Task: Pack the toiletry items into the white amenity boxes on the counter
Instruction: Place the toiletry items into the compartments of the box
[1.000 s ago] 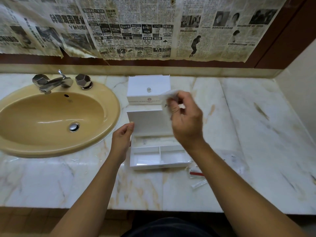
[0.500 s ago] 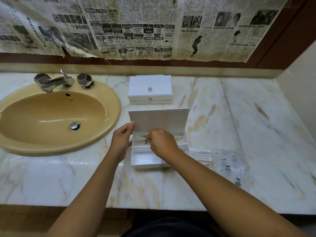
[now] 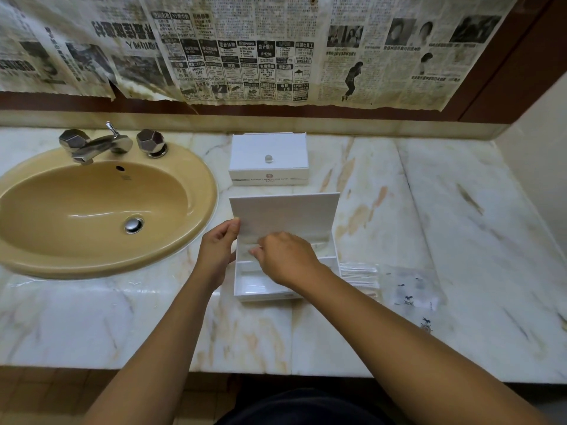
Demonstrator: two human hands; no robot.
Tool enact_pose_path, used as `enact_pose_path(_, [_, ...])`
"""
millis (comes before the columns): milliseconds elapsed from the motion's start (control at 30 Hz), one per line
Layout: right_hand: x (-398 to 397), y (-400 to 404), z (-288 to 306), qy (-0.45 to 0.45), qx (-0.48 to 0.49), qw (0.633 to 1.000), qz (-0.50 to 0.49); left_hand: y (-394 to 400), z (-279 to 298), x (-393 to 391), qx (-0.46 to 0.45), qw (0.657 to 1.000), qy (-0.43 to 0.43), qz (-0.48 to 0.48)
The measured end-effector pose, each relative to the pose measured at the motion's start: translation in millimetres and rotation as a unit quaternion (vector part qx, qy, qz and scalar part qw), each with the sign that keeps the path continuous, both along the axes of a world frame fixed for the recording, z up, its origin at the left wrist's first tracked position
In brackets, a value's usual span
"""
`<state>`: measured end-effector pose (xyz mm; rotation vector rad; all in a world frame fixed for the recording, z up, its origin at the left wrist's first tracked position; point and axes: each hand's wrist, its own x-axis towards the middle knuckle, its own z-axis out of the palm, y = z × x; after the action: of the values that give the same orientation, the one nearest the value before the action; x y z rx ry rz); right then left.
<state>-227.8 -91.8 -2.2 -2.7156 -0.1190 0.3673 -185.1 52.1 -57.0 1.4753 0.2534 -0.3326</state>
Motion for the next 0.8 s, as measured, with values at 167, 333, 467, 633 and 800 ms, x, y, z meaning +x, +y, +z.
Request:
enact_pose_path(167, [-6, -7, -19, 0.076, 0.024, 0.997, 0.009, -1, 2, -1, 0.003, 1.000, -0.003, -0.006])
enact_pose_path(333, [-6, -17, -7, 0.003, 0.060, 0.998, -0.012, -2, 4, -1, 0.008, 1.000, -0.004, -0.003])
enact_pose_path(467, [-8, -43, 11, -0.068, 0.112, 0.989, -0.073, -4, 3, 1, 0.014, 1.000, -0.003, 0.001])
enact_pose_path(633, [-17, -87, 23, -0.071, 0.103, 0.979, -0.163, -4, 2, 0, 0.015, 1.000, -0.009, 0.000])
enact_pose_path(800, [-32, -120, 17, 0.011, 0.041, 0.979, -0.199, -4, 0, -2, 0.018, 1.000, -0.009, 0.005])
